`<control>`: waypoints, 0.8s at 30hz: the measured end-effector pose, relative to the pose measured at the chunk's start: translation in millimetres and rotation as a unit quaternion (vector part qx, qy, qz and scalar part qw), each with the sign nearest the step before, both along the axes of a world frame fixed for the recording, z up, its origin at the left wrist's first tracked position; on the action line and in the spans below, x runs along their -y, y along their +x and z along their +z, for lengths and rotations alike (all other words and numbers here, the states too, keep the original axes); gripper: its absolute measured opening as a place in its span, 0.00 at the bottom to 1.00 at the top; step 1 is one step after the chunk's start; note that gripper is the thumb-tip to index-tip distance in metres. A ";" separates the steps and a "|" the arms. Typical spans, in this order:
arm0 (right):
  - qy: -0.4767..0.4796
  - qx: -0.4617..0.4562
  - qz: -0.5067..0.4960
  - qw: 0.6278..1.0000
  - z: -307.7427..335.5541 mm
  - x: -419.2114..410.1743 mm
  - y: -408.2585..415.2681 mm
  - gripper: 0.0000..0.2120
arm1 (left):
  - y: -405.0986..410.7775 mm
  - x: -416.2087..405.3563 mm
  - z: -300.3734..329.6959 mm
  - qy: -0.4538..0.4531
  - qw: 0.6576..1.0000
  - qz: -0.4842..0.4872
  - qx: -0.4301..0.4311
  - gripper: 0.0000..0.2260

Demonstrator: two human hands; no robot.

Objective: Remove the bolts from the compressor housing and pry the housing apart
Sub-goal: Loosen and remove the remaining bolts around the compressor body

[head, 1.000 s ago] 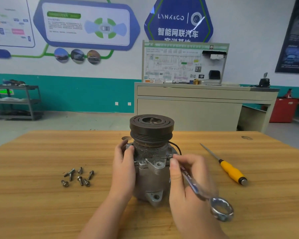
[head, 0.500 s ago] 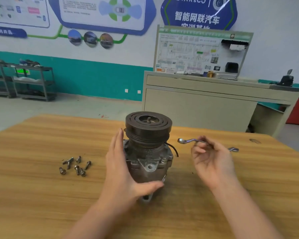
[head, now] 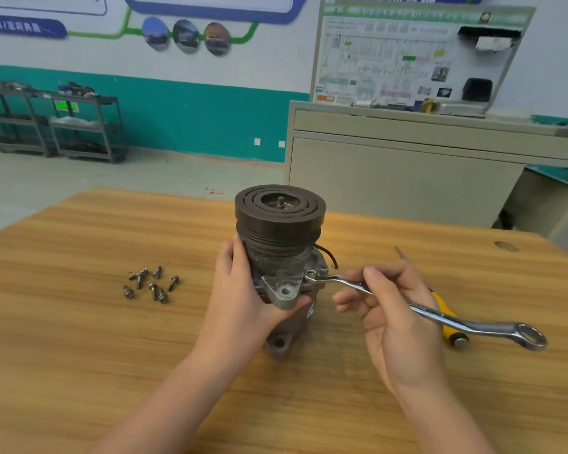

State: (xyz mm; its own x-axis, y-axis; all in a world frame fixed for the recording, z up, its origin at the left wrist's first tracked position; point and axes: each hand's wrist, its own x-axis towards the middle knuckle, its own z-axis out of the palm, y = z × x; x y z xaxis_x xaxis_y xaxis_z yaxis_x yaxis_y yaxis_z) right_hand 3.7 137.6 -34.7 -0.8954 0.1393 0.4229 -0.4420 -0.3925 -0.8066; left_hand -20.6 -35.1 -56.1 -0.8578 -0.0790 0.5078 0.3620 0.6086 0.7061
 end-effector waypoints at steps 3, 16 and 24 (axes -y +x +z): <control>0.097 0.011 -0.065 0.993 8.7 -0.3 -1.4 0.09 | 1.7 -1.2 -0.2 0.015 1.000 -0.001 0.007 0.52; 0.155 0.027 -0.089 0.983 5.2 -6.0 -4.0 0.14 | 13.9 -6.3 3.9 0.052 0.997 -0.002 0.051 0.58; 0.011 0.273 0.324 0.906 33.1 -19.4 -75.5 0.14 | -4.0 22.3 12.3 0.005 0.992 -0.100 0.073 0.47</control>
